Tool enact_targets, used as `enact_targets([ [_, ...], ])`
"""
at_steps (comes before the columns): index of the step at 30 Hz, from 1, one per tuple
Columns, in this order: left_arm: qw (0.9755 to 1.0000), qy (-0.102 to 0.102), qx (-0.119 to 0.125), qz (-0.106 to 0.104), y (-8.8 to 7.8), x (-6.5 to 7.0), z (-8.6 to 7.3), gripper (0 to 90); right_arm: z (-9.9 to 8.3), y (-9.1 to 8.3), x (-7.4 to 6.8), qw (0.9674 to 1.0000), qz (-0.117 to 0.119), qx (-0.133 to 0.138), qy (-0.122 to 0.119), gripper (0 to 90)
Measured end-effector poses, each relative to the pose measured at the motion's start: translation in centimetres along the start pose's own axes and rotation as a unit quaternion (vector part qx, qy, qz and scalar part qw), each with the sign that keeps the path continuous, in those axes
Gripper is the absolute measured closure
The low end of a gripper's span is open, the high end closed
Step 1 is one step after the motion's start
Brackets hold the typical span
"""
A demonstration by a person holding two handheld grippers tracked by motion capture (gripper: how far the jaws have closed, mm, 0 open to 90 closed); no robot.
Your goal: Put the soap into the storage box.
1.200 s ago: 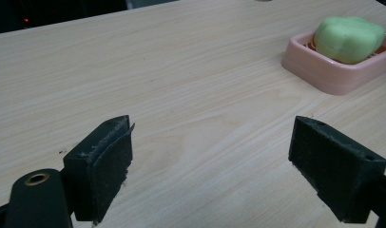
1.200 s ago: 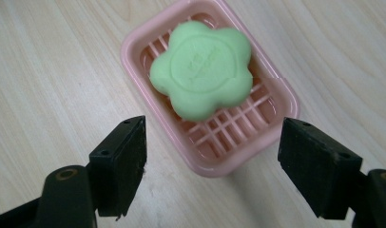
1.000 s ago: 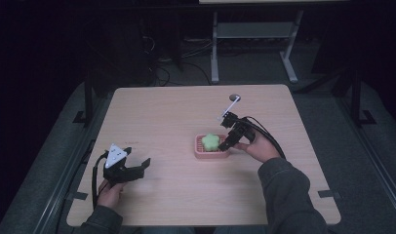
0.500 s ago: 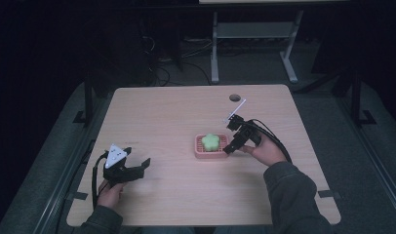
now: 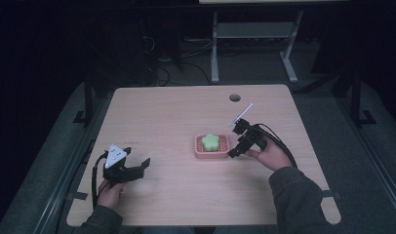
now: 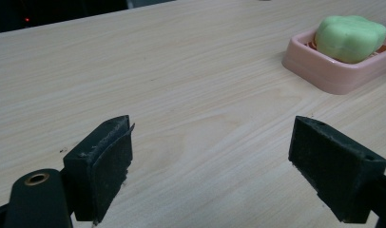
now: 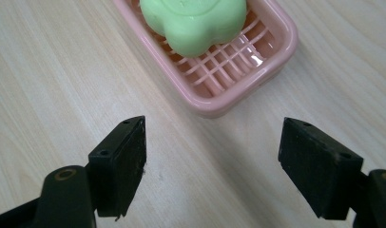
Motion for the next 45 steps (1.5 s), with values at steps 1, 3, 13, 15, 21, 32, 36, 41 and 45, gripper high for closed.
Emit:
enact_targets([
  [1,1.0000,0.000,0.000,0.000,0.0,0.0,0.0,14.3,-0.2,-0.1,0.1,1.0000,0.000,0.001,0.001,24.4],
  [3,1.0000,0.000,0.000,0.000,0.0,0.0,0.0,14.3,-0.6,-0.1,0.1,1.0000,0.001,0.003,0.004,24.4],
  [13,1.0000,0.004,-0.004,0.001,0.0,0.0,0.0,14.3,-2.2,-0.2,0.3,0.9999,-0.001,0.005,0.013,24.4],
  [15,1.0000,0.004,-0.005,0.001,0.0,0.0,0.0,14.3,-2.5,-0.2,0.3,0.9999,-0.001,0.005,0.013,24.4],
  [21,1.0000,0.003,-0.004,0.000,0.1,0.0,0.0,14.3,-3.5,-0.2,0.3,0.9998,0.001,0.009,0.017,24.4],
  [32,1.0000,0.005,-0.005,0.000,0.1,0.1,-0.1,14.4,-5.0,-1.1,0.2,0.9994,-0.004,0.024,0.023,24.3],
  [36,1.0000,0.005,-0.006,0.000,0.1,0.1,-0.1,14.3,-6.1,-0.9,0.3,0.9993,-0.002,0.022,0.030,24.3],
  [41,1.0000,0.005,-0.006,0.000,0.1,0.1,-0.1,14.3,-6.9,-0.9,0.3,0.9992,0.000,0.023,0.034,24.3],
  [45,1.0000,0.007,-0.007,0.000,0.1,0.1,-0.1,14.3,-7.8,-0.9,0.0,0.9989,-0.001,0.025,0.040,24.3],
])
Point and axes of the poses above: each handheld gripper's, and its own axes: y roughly forward along the jaws, z roughly out of its top, x roughly to its right, the point moved 2 cm from there along y, roughly forward along the jaws, and after that the axes turned 10 degrees about -x, right-handed, at the moved point
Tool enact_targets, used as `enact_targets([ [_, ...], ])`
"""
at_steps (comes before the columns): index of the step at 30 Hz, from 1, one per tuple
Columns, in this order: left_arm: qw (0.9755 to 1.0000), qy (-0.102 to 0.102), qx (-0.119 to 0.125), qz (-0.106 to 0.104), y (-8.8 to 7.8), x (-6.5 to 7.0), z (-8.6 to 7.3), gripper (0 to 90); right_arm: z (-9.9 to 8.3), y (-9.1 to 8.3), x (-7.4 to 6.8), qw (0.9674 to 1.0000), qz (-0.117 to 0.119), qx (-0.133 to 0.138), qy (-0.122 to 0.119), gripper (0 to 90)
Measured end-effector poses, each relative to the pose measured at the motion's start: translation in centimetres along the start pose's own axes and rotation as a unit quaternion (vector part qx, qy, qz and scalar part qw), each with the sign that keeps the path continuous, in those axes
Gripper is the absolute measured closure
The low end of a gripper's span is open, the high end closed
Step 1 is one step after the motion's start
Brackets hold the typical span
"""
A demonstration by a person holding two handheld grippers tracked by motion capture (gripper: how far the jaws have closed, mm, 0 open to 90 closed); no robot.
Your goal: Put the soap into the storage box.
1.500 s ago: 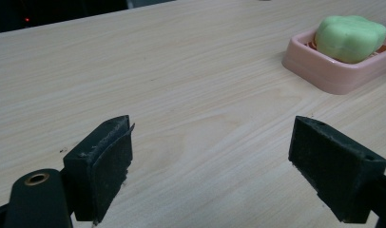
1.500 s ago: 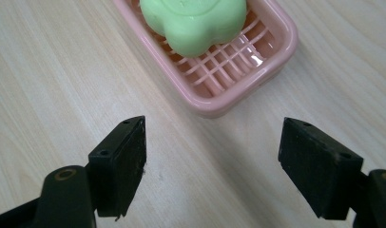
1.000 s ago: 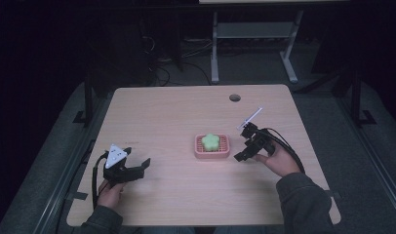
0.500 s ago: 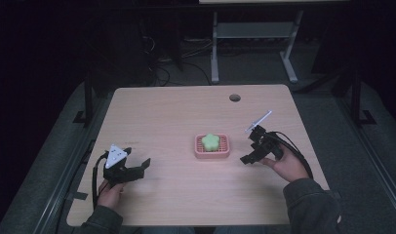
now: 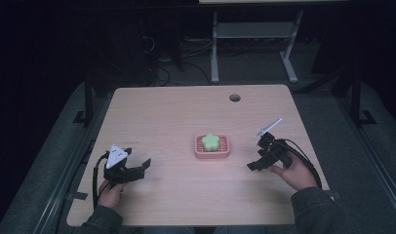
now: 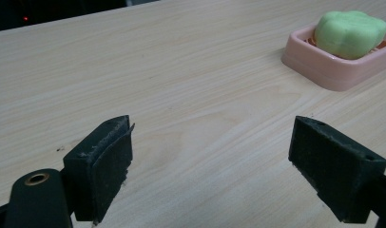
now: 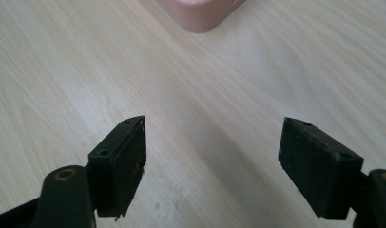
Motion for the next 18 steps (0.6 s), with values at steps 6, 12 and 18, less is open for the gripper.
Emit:
enact_targets([
  [6,1.0000,-0.001,0.002,0.000,0.0,0.0,0.0,14.3,-1.1,-0.1,-0.2,1.0000,0.000,0.003,0.004,24.3],
  [12,1.0000,-0.001,0.003,-0.001,0.0,0.0,0.0,14.3,-2.5,0.0,-0.5,0.9999,0.000,0.009,0.009,24.3],
  [18,1.0000,0.005,0.000,0.000,0.0,-0.1,0.0,14.3,-3.9,0.3,-0.8,0.9998,-0.005,0.015,0.013,24.5],
])
Point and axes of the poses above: each handheld gripper's, and its own axes: y roughly forward along the jaws, z roughly out of its top, x roughly to its right, the point moved 2 cm from there along y, roughly forward along the jaws, and after that the axes turned 10 degrees about -x, right-handed, at the moved point
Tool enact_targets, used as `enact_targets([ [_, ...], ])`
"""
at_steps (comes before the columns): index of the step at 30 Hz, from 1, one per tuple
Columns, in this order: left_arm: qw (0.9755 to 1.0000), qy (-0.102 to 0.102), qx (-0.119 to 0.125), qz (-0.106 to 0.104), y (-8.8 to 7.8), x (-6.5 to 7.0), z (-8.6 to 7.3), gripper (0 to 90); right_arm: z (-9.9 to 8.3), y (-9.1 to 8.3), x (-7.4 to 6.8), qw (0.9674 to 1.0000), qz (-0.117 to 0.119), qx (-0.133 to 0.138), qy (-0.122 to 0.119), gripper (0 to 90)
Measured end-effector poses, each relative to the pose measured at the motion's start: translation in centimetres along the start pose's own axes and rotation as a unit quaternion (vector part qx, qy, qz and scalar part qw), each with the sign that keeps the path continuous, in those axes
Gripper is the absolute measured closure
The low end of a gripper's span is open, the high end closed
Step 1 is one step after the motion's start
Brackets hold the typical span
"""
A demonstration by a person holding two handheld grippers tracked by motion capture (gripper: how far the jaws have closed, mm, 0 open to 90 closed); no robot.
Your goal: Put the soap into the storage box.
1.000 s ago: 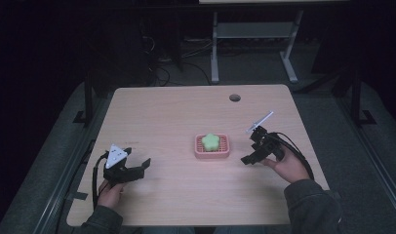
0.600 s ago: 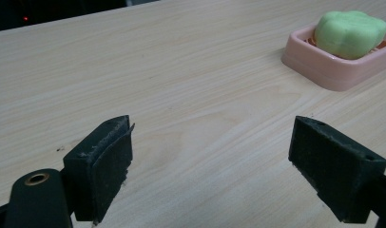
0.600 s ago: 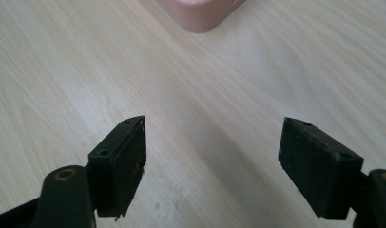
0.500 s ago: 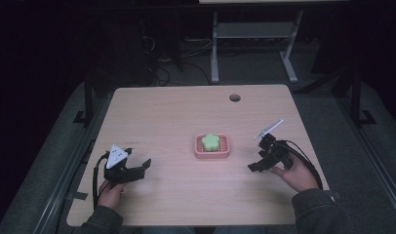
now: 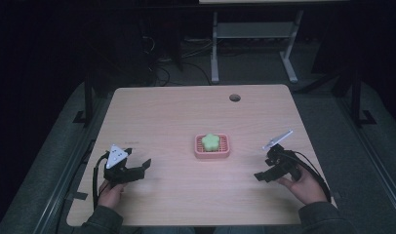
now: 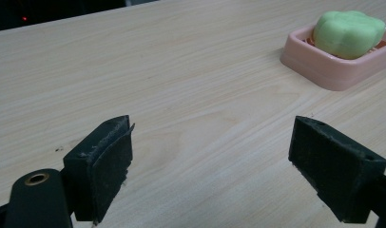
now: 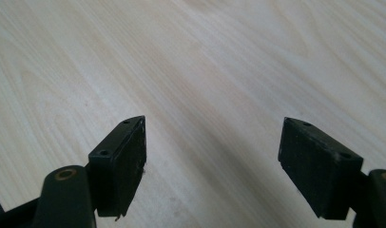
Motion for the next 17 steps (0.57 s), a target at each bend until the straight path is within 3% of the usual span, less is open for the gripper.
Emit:
enact_targets([
  [12,1.0000,0.002,-0.005,-0.002,0.1,0.0,0.0,14.3,-2.8,-0.2,-1.0,0.9997,0.005,0.022,0.013,24.5],
  [17,0.9999,0.012,-0.011,-0.004,0.3,0.1,-0.1,14.3,-4.3,-0.4,-1.6,0.9977,-0.005,0.065,0.020,23.1],
])
Point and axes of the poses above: each handheld gripper's, and its own axes: y roughly forward along the jaws, z roughly out of its top, x roughly to its right, the point moved 2 cm from there along y, roughly forward along the jaws, and after that the axes turned 10 degrees about -x, right-handed, at the moved point
